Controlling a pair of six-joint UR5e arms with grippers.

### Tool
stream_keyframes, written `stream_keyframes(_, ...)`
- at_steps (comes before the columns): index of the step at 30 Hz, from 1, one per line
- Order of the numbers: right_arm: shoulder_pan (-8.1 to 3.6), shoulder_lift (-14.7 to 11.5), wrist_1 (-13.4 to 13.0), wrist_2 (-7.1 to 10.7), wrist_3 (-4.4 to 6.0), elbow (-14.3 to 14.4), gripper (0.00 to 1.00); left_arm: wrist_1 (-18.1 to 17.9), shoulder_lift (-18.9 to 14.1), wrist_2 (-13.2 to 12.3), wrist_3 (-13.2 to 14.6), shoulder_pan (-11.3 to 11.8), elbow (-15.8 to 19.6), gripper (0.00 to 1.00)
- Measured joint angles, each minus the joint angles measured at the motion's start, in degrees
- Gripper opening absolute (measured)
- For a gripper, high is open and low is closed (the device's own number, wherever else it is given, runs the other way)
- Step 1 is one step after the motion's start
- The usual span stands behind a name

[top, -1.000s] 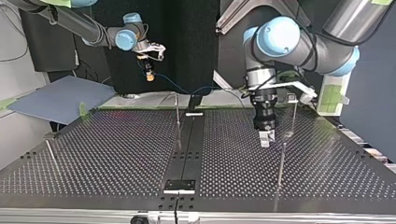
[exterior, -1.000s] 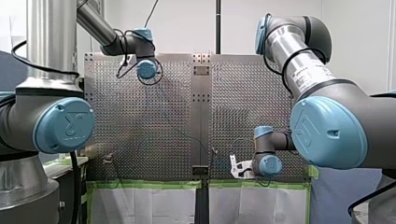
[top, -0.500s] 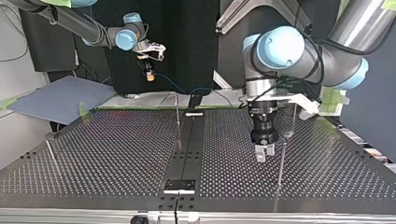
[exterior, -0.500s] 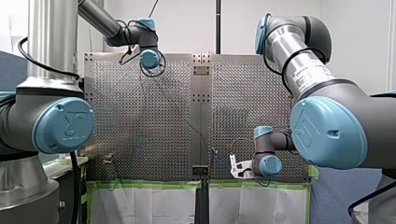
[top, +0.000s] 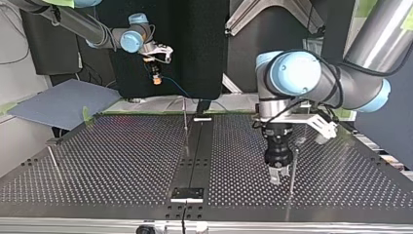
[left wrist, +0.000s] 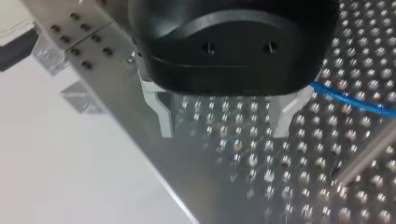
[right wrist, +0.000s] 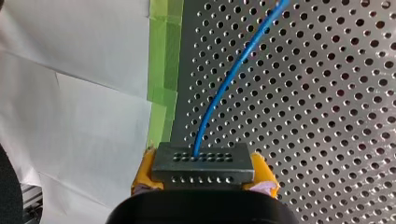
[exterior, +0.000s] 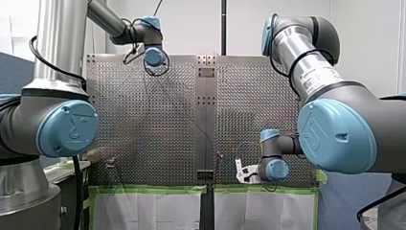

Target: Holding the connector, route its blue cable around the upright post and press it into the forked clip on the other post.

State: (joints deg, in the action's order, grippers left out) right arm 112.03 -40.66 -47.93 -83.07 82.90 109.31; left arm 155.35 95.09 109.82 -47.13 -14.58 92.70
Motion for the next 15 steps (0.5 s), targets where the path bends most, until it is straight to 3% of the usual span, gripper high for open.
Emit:
stream_keyframes(7,0.22,0.0,0.1,0.0,-0.01,-0.01,0.0,0.96,0.17,-2.87,-3.6,2.87,-3.61,1.0)
stream_keyframes(15,0.25,-0.01,0.11,0.0,0.0,0.0,0.0,0.99,2.36,-4.56,-6.72,3.61,-7.01,1.0)
